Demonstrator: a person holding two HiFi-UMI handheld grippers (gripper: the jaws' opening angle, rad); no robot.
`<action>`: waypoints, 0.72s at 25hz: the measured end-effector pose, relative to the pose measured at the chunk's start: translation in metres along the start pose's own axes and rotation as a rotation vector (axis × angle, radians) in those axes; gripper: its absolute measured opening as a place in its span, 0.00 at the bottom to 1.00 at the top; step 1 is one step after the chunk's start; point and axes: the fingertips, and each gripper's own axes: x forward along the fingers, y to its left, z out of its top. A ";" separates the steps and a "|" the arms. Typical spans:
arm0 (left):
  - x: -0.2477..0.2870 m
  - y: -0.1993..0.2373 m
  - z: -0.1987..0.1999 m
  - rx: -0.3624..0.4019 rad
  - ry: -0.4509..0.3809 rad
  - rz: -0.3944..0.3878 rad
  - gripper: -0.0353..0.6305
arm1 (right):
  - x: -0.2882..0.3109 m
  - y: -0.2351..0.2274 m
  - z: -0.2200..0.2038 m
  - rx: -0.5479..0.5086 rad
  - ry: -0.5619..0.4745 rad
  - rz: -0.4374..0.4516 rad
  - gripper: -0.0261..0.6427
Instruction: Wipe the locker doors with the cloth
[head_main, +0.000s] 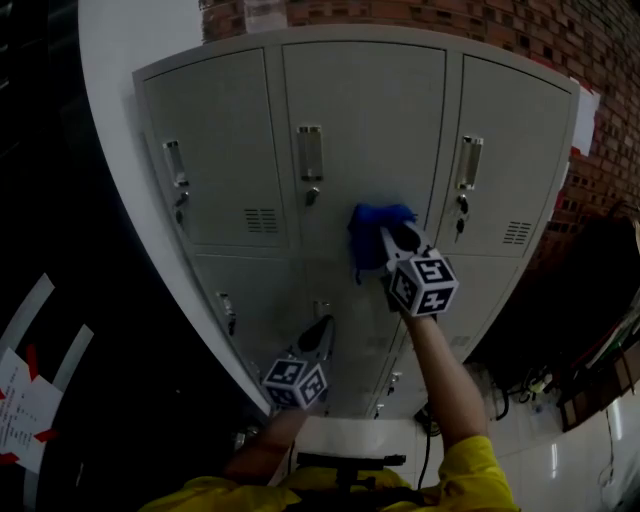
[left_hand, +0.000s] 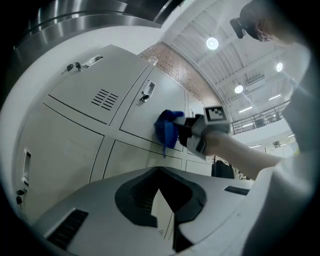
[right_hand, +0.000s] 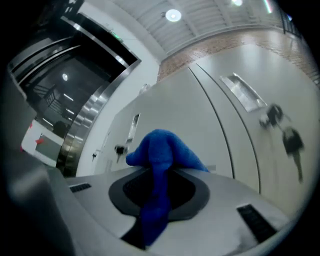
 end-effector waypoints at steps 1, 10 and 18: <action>0.001 -0.002 -0.001 0.001 0.003 -0.005 0.04 | -0.007 0.000 -0.028 0.010 0.019 -0.014 0.15; -0.008 -0.006 -0.012 -0.021 0.022 -0.011 0.04 | 0.005 0.035 0.049 0.016 -0.078 0.086 0.14; -0.017 -0.014 0.000 -0.030 0.000 -0.024 0.04 | 0.115 0.053 0.287 -0.033 -0.160 0.128 0.14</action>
